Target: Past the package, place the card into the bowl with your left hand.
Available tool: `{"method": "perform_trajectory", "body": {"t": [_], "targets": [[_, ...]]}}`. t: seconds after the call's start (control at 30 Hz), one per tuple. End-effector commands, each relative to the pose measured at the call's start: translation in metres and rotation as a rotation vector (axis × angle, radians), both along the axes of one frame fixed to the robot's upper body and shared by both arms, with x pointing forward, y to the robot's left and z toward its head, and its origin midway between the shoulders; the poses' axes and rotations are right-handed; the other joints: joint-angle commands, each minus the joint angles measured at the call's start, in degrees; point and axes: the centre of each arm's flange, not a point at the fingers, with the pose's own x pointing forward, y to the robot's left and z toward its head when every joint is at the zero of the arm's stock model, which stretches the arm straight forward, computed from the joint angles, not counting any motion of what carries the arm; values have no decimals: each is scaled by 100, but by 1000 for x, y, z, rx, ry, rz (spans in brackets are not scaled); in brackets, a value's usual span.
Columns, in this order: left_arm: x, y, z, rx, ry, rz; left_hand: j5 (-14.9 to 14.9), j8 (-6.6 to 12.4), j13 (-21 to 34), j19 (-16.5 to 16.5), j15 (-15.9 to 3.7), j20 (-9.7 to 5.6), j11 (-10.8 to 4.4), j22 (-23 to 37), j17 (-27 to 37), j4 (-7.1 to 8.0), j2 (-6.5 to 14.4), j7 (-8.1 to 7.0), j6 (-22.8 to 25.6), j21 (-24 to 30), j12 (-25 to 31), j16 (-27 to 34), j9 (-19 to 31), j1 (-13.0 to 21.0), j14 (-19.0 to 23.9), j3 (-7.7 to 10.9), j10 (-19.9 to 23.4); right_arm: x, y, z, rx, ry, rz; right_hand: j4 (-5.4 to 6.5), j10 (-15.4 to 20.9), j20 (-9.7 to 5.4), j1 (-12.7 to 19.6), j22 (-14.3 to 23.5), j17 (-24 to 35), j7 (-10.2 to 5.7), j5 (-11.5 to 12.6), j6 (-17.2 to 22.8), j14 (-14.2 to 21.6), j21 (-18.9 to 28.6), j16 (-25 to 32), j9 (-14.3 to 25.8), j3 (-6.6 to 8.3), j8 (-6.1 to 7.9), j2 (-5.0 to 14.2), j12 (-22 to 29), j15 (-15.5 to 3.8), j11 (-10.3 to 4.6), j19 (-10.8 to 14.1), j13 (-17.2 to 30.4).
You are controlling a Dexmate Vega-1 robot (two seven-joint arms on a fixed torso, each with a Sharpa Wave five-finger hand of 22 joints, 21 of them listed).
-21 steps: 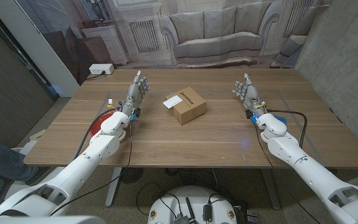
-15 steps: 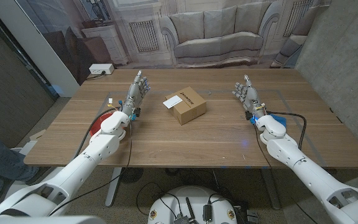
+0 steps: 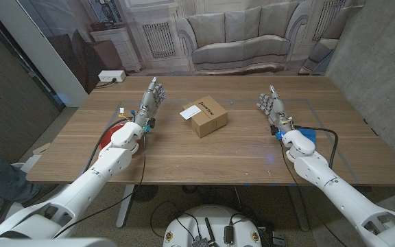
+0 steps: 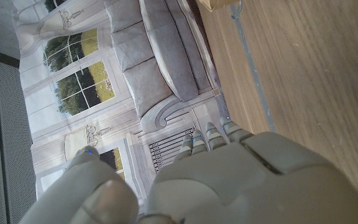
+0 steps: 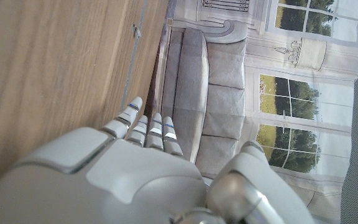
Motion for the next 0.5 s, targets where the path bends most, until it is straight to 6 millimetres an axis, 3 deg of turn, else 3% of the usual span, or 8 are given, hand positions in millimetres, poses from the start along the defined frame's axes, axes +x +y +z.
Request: {"method": "perform_trajectory", "body": {"t": [0.03, 0.5], "targets": [[-9, 2, 2, 3, -27, 17, 28, 40, 21, 2, -1, -456, -6, 18, 8, -14, 65, 4, 39, 33, 67, 38, 12, 49, 69, 75, 60, -4, -3, 2, 0, -10, -6, -2, 38, -140, 43, 10, 21, -4, 16, 46, 74, -20, 49, 27, 30, 30, 19, 41, 3, 4, 67, 22], [-20, 0, 4, 45, -85, 89, 35, 99, 21, 86, -40, -452, -30, 14, -2, -129, 219, -45, 252, 62, 126, 67, 13, 293, 260, 172, 279, -7, -5, 15, -8, -43, 3, -9, 55, -137, 54, 10, 20, -16, 12, 64, 89, -39, 54, 28, 28, 36, 32, 48, -1, 6, 86, 23]]}}
